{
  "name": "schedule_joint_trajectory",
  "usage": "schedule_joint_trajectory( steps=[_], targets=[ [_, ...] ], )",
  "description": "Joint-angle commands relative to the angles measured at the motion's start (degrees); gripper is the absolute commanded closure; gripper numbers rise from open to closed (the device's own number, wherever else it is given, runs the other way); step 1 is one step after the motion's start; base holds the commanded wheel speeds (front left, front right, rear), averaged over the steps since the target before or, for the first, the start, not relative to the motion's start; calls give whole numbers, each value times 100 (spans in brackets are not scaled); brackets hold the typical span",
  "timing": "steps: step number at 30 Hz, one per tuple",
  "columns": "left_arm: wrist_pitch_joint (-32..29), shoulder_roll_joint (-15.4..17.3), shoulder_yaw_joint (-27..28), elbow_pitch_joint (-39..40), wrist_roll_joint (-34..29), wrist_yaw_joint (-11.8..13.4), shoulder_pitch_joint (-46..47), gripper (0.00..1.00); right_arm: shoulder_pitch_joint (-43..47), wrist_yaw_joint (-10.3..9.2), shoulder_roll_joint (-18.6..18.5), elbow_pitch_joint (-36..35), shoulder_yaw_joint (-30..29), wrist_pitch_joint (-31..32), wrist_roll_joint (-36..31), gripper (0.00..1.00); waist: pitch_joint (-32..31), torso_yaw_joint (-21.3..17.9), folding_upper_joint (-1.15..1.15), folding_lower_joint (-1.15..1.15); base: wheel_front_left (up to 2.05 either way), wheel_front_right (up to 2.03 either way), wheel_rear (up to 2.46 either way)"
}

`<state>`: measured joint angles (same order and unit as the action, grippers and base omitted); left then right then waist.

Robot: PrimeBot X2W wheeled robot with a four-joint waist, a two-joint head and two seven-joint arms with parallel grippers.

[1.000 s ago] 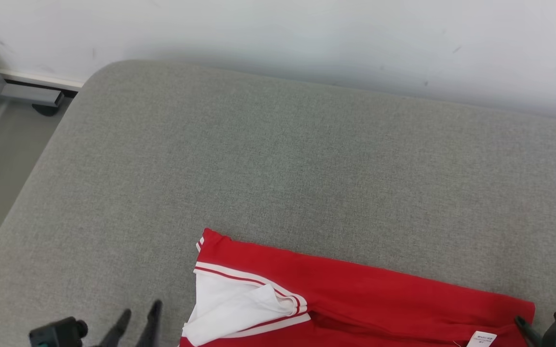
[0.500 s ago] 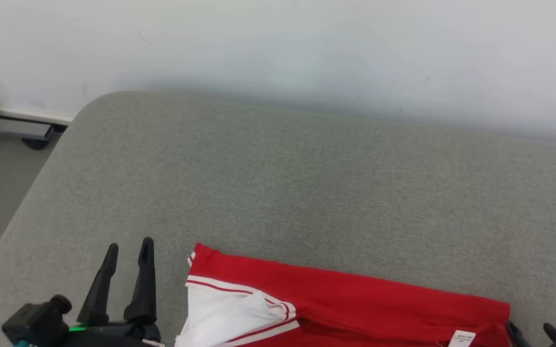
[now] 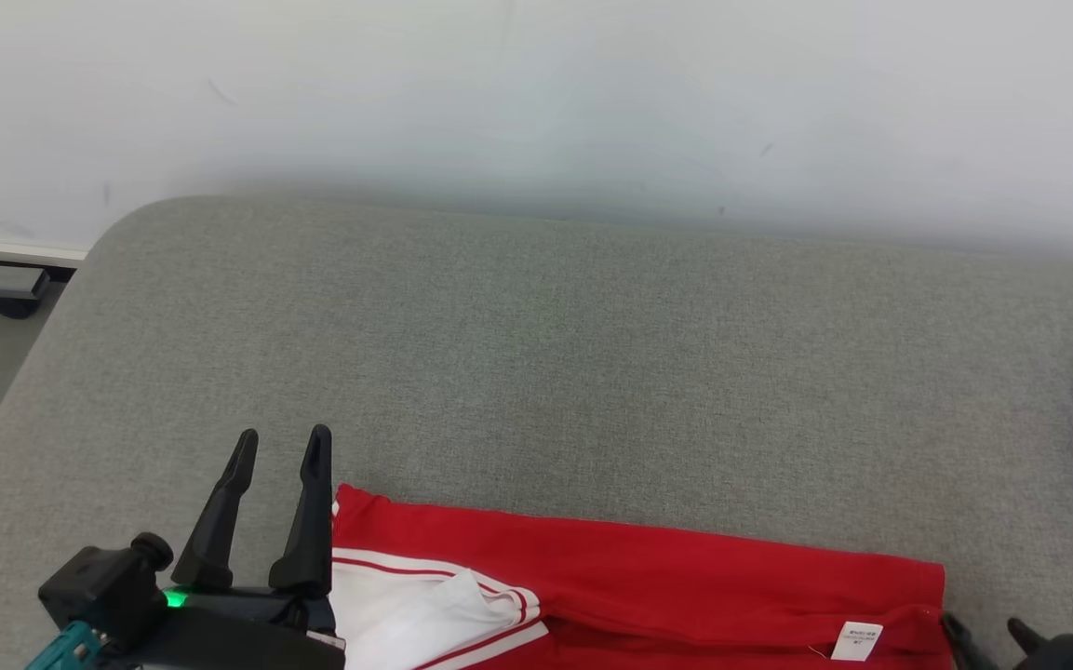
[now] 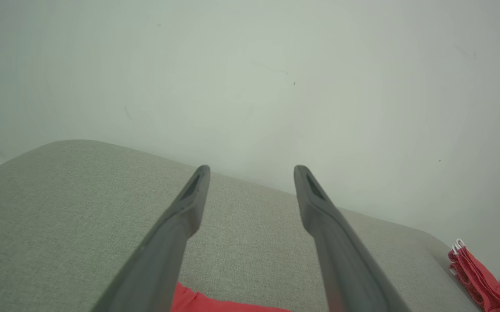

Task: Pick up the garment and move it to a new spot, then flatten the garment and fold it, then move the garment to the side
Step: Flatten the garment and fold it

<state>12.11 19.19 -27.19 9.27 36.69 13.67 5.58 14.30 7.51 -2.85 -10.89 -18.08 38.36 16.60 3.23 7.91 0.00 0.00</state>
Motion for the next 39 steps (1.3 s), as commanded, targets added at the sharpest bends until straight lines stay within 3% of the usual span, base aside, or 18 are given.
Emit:
schedule_joint_trajectory(
  steps=[1,9,15,24,31,37,38,39],
  targets=[
    [-14,27,-3,6,-9,13,79,0,-128,-5,-14,4,-19,-53,57,0,20,-17,0,0,0,0,0],
    [-42,35,-18,-35,48,-15,116,0,-786,-5,-9,647,-376,-249,-169,0,106,-72,0,0,0,0,0],
    [-88,9,-78,-83,89,-64,169,0,-1058,-5,-13,1279,-36,164,-332,0,151,-21,0,0,0,0,0],
    [-43,34,-51,-140,143,-72,144,0,-346,-5,-9,891,77,1153,53,0,245,24,0,0,0,0,0],
    [-91,102,-56,-103,20,10,206,0,-379,-5,-8,727,154,1080,138,0,290,-36,0,0,0,0,0],
    [-114,108,-71,-100,2,33,224,0,-555,-4,5,1042,370,975,138,0,292,-9,0,0,0,0,0],
    [-120,107,-81,-98,4,35,216,0,-568,-4,8,1081,392,968,139,51,293,0,0,0,0,0,0],
    [-121,103,-93,-97,10,34,206,0,-575,-4,7,1116,434,986,131,60,295,13,0,0,0,0,0]
  ],
)
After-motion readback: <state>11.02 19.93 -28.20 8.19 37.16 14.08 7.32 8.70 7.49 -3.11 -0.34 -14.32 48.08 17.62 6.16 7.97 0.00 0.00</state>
